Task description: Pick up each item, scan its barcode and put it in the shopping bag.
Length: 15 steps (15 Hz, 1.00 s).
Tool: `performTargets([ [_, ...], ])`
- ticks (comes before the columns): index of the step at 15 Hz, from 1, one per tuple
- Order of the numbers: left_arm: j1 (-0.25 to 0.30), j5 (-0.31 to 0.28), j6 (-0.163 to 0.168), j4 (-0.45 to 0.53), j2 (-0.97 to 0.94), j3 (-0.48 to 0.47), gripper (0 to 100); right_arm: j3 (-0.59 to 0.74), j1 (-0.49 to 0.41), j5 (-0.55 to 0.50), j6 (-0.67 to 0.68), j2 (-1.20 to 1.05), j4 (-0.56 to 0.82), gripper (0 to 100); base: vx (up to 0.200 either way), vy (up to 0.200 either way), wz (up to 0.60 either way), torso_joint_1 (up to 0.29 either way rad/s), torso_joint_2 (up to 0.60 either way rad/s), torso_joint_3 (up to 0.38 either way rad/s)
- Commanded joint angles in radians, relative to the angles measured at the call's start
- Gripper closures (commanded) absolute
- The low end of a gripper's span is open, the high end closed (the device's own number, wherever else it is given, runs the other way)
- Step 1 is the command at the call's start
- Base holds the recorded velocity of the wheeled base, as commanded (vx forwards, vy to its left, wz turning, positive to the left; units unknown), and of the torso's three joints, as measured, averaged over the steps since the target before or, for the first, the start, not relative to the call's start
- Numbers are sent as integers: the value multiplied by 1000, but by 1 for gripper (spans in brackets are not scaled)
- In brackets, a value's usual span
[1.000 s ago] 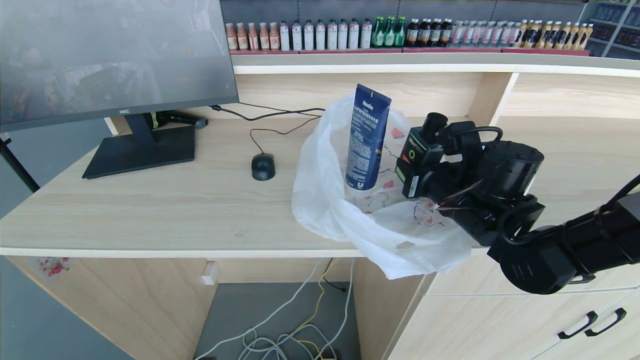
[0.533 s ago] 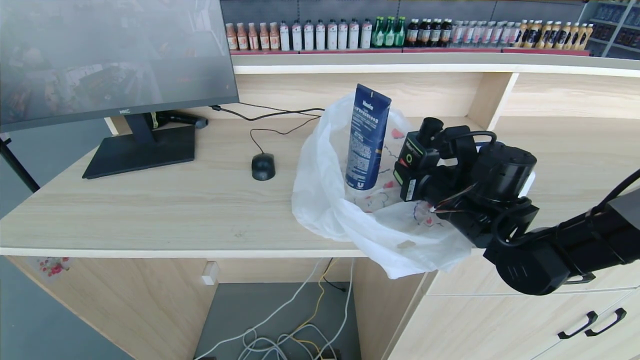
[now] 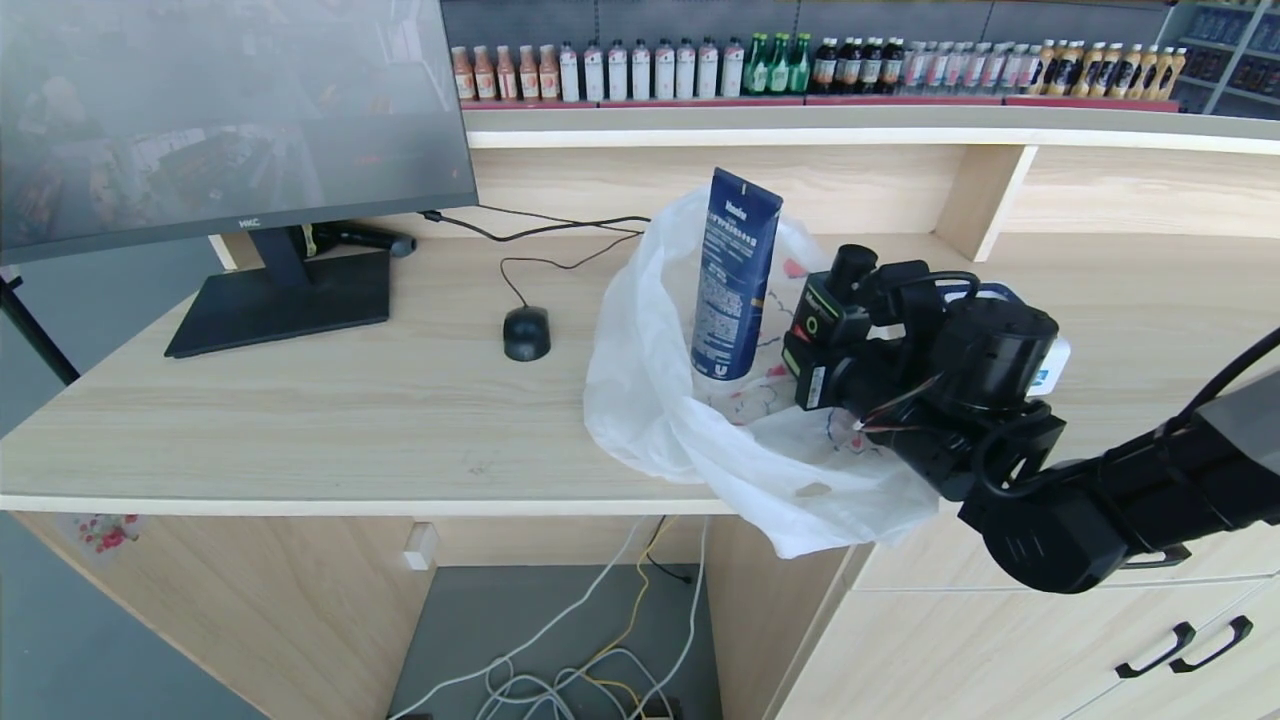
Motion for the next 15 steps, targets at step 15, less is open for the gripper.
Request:
performTargets([
  [15, -1, 0, 0, 0, 0, 0, 0, 10, 7, 1, 0, 9, -12, 100, 0, 0, 0, 0, 0, 0],
])
